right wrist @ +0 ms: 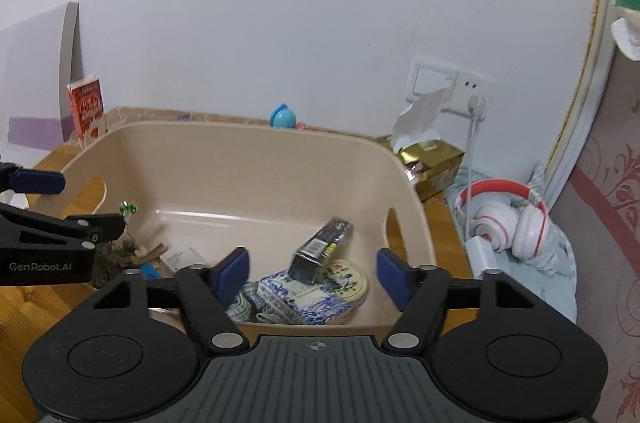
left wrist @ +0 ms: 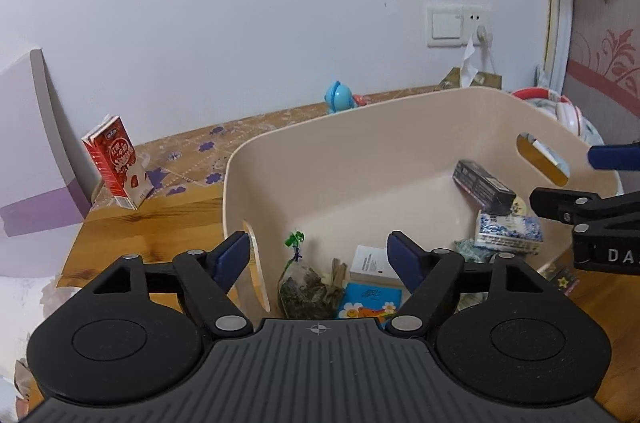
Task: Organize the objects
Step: 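Withdraw both tools from the basket toward the black block and star box, then grasp the black block with the left tool while the right tool grasps the star box, then carry black block and star box over the basket and open both tools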
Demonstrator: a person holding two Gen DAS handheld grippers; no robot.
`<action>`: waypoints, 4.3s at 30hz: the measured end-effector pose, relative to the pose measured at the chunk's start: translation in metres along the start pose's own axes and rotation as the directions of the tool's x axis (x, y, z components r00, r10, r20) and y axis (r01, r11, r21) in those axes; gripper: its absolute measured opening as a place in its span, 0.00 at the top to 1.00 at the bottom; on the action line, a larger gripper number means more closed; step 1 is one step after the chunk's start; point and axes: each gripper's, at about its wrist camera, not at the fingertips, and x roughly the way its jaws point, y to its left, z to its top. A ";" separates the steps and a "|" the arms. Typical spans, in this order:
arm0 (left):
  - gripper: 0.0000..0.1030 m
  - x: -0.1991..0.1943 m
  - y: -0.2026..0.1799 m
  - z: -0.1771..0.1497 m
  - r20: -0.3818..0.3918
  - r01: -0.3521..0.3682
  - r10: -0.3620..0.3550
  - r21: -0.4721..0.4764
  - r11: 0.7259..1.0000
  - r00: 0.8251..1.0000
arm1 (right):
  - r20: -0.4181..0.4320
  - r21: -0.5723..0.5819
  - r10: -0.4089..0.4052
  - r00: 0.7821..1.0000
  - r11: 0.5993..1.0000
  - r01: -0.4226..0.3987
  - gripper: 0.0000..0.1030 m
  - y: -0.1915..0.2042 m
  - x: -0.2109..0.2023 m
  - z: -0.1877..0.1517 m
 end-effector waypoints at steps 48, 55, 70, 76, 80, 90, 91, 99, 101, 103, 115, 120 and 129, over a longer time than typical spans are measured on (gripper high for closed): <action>0.14 -0.070 -0.007 -0.108 -0.059 0.088 -0.090 -0.036 0.996 0.994 | -0.076 0.032 0.028 0.997 0.999 -0.026 0.00 -0.025 -0.074 -0.107; 0.14 -0.059 -0.020 -0.123 -0.100 0.116 -0.121 -0.053 0.992 0.988 | -0.129 0.042 0.042 0.991 0.998 -0.037 0.00 -0.030 -0.057 -0.122; 0.14 -0.023 -0.043 -0.130 -0.129 0.136 -0.142 -0.058 0.989 0.981 | -0.171 -0.017 0.052 0.984 0.998 -0.056 0.00 -0.021 -0.018 -0.133; 0.15 -0.008 -0.044 -0.125 -0.131 0.130 -0.140 -0.079 0.988 0.982 | -0.159 -0.016 0.052 0.986 0.998 -0.056 0.00 -0.019 -0.002 -0.129; 0.19 0.001 -0.044 -0.122 -0.123 0.110 -0.119 -0.077 0.991 0.985 | -0.148 0.014 0.067 0.987 0.998 -0.066 0.02 -0.018 0.007 -0.127; 0.33 0.010 -0.039 -0.117 -0.095 0.097 -0.106 -0.096 0.991 0.990 | -0.121 0.034 0.076 0.990 0.997 -0.073 0.14 -0.017 0.027 -0.114; 0.36 0.011 -0.038 -0.117 -0.093 0.095 -0.104 -0.098 0.991 0.990 | -0.116 0.028 0.073 0.991 0.997 -0.070 0.16 -0.017 0.028 -0.113; 0.61 0.011 -0.034 -0.114 -0.088 0.099 -0.108 -0.100 0.990 0.990 | -0.093 0.029 0.087 0.992 0.996 -0.085 0.44 -0.010 0.032 -0.106; 0.69 0.010 -0.031 -0.114 -0.087 0.093 -0.103 -0.108 0.990 0.991 | -0.091 0.027 0.088 0.992 0.996 -0.086 0.49 -0.009 0.031 -0.106; 0.69 0.010 -0.029 -0.114 -0.088 0.095 -0.105 -0.111 0.989 0.991 | -0.089 0.016 0.079 0.993 0.997 -0.078 0.52 -0.005 0.029 -0.106; 0.69 -0.006 -0.014 -0.117 -0.085 0.096 -0.108 -0.131 0.987 0.991 | -0.084 0.043 0.087 0.993 0.996 -0.084 0.54 -0.009 0.001 -0.110; 0.69 -0.021 -0.008 -0.116 -0.059 0.092 -0.099 -0.117 0.989 0.993 | -0.062 0.043 0.087 0.994 0.995 -0.085 0.54 -0.012 -0.018 -0.110; 0.69 -0.048 0.001 -0.110 -0.017 0.100 -0.102 -0.105 0.989 0.995 | 0.006 0.036 0.095 0.995 0.995 -0.095 0.54 -0.012 -0.056 -0.103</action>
